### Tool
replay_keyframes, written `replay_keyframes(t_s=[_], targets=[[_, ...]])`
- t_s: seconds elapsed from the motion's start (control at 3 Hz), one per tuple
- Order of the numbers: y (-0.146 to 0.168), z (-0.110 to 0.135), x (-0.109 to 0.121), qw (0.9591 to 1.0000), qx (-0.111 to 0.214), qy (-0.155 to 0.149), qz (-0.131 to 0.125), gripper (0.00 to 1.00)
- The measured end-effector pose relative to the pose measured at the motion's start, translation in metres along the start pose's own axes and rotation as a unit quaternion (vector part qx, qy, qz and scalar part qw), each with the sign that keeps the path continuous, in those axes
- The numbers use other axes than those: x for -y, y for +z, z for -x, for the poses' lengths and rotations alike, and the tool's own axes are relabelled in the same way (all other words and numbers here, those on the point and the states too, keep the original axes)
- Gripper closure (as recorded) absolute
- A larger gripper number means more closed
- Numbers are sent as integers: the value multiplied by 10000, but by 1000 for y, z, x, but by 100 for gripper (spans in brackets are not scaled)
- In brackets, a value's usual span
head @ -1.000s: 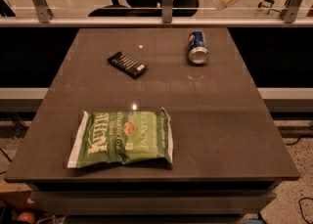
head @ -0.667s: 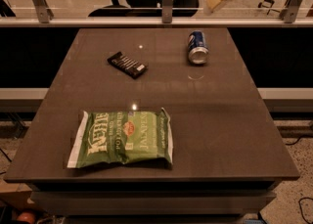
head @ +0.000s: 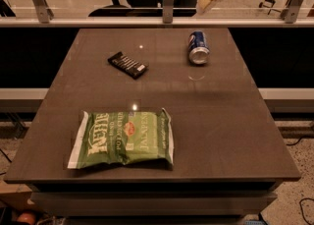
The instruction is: Place pepsi can upright
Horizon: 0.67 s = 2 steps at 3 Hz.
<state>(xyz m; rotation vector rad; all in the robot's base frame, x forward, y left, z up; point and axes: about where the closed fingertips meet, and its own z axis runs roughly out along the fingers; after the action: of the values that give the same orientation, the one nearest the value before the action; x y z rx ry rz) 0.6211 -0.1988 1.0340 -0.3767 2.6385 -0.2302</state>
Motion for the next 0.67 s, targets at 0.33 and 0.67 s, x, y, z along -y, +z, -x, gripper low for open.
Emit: replay_keyframes(t_s=[0.33,0.67], targets=[[10,9,1,9997,-144,166,57,0],[31,21,-1,9987,-342,359,141,0]])
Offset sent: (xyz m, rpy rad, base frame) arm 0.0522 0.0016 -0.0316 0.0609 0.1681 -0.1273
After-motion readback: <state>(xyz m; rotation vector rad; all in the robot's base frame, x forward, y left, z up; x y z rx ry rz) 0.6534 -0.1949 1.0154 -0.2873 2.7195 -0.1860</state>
